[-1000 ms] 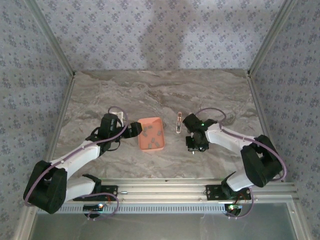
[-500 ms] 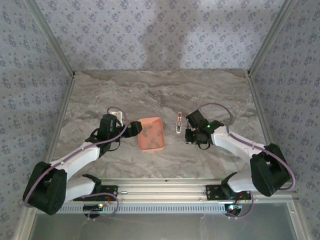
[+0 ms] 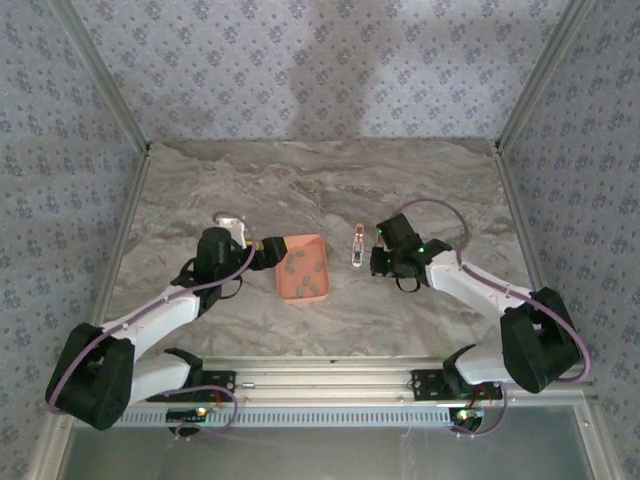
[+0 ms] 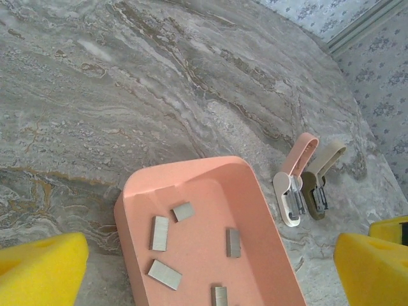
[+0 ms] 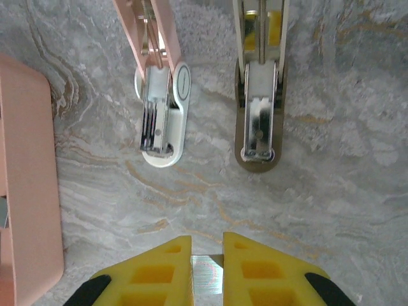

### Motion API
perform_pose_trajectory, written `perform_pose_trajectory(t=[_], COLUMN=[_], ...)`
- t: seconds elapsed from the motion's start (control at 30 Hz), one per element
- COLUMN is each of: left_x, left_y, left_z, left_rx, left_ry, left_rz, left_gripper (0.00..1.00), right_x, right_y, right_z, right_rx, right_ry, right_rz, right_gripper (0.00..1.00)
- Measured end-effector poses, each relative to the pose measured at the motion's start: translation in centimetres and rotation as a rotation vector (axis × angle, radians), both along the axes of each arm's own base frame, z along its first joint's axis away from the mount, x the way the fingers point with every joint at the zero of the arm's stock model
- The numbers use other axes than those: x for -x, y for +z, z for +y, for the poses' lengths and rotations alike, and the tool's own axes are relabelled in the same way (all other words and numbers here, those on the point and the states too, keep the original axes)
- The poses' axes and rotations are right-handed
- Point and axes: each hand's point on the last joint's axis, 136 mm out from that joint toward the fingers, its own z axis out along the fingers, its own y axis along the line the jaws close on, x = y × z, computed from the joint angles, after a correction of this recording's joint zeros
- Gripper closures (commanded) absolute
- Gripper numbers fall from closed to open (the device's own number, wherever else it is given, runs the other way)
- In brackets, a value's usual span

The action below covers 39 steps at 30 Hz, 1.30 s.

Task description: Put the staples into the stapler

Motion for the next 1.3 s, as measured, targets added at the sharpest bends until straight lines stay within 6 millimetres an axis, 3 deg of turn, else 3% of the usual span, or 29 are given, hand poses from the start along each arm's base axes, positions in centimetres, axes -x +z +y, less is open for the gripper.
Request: perform_pose_trajectory(t=[0.27,0.7,1.3], left_x=[-0.3,-0.8,-1.3], left_y=[0.3,-2.1,-1.6], left_z=[0.0,-0.3,-0.7], left_rx=[0.002,-0.041,-0.039], left_ry=[0.001,-0.009,-0.019], left_rz=[-0.026,0.031,0.019], left_gripper=[0.02,0.02,0.02], right_x=[-2.0,-4.2,-5.9], right_y=[0.2,-2.1,-2.7], right_z=[-0.3,-1.2,-1.2], right_rx=[0.041,0.121,0.147], right_ry=[-0.01,-0.027,-0.015], right_rz=[-0.074,-0.077,-0.095], right_gripper=[0.85,0.86,0.86])
